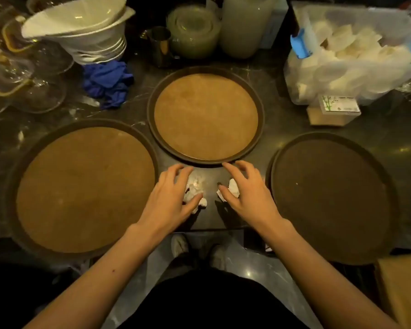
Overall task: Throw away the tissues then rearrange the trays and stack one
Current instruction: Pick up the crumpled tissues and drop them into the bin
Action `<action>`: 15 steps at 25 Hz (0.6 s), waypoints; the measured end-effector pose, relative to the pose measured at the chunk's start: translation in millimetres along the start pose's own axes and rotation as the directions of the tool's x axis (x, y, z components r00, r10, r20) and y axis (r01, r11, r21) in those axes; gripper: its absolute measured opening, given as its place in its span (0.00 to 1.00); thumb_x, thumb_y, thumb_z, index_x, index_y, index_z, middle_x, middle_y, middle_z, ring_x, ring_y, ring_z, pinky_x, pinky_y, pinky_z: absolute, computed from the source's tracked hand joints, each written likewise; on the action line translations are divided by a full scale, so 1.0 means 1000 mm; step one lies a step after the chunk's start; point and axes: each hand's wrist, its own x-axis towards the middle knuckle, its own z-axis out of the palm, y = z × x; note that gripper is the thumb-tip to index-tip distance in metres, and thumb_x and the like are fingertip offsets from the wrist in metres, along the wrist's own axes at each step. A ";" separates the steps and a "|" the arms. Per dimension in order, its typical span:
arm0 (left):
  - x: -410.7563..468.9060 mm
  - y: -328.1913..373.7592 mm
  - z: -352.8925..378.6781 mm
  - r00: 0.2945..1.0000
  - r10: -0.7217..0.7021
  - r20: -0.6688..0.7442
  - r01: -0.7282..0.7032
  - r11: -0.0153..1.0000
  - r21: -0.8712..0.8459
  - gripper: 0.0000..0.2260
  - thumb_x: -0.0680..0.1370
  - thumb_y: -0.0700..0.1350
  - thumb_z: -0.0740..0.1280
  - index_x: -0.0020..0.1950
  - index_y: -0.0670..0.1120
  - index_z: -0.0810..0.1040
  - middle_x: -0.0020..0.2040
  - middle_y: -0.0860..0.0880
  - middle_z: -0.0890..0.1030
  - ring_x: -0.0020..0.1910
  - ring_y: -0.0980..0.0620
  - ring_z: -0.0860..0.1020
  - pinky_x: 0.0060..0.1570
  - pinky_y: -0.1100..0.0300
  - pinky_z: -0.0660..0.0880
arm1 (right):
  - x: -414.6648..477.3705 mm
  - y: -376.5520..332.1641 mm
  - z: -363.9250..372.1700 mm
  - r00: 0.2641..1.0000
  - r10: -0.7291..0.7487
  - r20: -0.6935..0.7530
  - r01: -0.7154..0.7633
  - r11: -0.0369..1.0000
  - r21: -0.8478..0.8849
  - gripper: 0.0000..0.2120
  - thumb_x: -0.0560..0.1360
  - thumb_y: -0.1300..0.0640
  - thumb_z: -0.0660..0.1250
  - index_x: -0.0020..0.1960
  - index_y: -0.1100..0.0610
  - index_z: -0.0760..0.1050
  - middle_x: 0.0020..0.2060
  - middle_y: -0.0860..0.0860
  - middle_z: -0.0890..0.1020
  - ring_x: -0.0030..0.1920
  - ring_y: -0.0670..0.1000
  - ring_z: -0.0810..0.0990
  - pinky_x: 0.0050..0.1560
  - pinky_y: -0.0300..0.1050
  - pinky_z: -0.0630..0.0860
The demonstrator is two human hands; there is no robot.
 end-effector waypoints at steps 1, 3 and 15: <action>0.001 -0.007 0.005 1.000 0.003 0.029 -0.003 1.000 -0.017 0.27 0.76 0.55 0.69 0.71 0.45 0.68 0.68 0.43 0.70 0.65 0.43 0.70 0.58 0.49 0.75 | 0.001 -0.002 0.007 0.999 0.046 0.024 -0.046 0.999 -0.004 0.25 0.79 0.46 0.65 0.74 0.52 0.68 0.69 0.58 0.69 0.69 0.59 0.68 0.56 0.58 0.77; 0.001 -0.017 0.010 0.996 0.008 0.084 -0.005 0.999 -0.037 0.27 0.75 0.53 0.71 0.70 0.46 0.69 0.67 0.44 0.69 0.64 0.42 0.70 0.56 0.49 0.75 | 0.000 -0.004 0.017 0.990 0.131 0.046 -0.130 0.991 -0.029 0.25 0.78 0.46 0.66 0.73 0.52 0.69 0.70 0.58 0.69 0.69 0.59 0.68 0.55 0.58 0.77; 0.001 -0.023 0.032 0.983 -0.011 0.185 0.034 0.992 -0.125 0.20 0.73 0.48 0.74 0.63 0.49 0.76 0.59 0.47 0.73 0.58 0.47 0.73 0.51 0.51 0.76 | -0.002 0.011 0.033 0.974 0.220 0.050 -0.221 0.975 0.010 0.17 0.77 0.50 0.69 0.64 0.53 0.78 0.62 0.56 0.74 0.60 0.58 0.75 0.50 0.57 0.79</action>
